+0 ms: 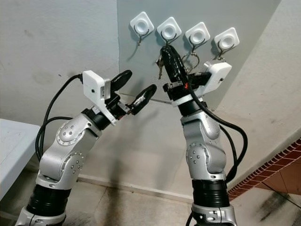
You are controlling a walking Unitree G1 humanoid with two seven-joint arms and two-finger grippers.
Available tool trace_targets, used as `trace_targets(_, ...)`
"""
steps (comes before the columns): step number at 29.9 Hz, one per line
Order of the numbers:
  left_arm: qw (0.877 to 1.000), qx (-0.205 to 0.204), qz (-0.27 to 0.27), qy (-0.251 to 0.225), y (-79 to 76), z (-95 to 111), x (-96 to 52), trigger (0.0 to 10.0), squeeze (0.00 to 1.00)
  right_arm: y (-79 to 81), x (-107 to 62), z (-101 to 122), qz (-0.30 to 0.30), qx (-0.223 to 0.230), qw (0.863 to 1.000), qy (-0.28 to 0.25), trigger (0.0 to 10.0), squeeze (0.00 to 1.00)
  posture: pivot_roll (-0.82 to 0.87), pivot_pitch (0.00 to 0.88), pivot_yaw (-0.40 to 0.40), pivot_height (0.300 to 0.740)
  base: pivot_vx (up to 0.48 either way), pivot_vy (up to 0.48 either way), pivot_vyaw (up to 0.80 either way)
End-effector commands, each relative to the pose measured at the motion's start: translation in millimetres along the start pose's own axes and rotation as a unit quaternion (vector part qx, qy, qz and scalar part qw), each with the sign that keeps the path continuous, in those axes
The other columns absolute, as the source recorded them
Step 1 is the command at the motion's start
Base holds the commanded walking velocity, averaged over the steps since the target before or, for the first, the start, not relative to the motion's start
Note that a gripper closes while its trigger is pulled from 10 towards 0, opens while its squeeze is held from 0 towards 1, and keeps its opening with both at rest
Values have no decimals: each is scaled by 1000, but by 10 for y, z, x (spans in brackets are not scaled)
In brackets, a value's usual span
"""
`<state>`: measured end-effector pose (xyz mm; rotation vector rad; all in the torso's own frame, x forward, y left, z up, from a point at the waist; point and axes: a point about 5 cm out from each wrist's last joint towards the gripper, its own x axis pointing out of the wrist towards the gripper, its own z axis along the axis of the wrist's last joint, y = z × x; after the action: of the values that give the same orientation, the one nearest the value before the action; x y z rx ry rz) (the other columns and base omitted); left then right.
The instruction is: Hang keys on a hook
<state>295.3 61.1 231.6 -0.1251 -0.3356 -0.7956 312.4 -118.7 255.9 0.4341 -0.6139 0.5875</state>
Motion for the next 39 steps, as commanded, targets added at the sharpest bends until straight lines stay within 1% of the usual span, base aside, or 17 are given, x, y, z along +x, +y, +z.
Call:
trace_targets(1,1000,1,-10,-3,-46,33,9,10000,0,-16,37,76,-5,7,1000,-16,10000,0,11,27,-63,740,0,0,0)
trace_targets(8,1000,0,-11,-3,-53,39,9,10000,0,-53,35,74,-23,30,999,-21,10000,0,12,29,-63,740,0,0,0)
trace_targets(16,1000,-2,-10,-4,-60,45,13,10000,0,-88,-1,4,-40,50,998,-6,10000,0,10,34,-64,740,0,0,0)
trace_targets(19,1000,-3,-10,-4,-61,48,13,10000,0,-81,-9,-3,-36,44,998,-5,10000,0,12,35,-65,740,0,0,0)
trace_targets(21,1000,-4,-8,-4,-59,47,11,10000,0,-45,-7,12,-22,55,998,-10,10000,0,11,36,-67,740,0,0,0)
trace_targets(24,1000,-4,-8,-4,-62,46,9,10000,0,-42,-8,13,-20,55,998,-9,10000,0,11,35,-67,740,0,0,0)
trace_targets(29,1000,-6,-7,-5,-63,47,12,10000,0,-31,15,29,-16,65,998,-15,10000,0,12,37,-69,740,0,0,0)
trace_targets(36,1000,-5,-6,-6,-63,50,15,10000,0,-69,77,28,-40,73,996,-19,10000,0,14,37,-71,740,0,0,0)
trace_targets(39,1000,-5,-6,-6,-61,51,18,10000,0,-68,91,22,-39,74,996,-18,10000,0,15,37,-73,740,0,0,0)
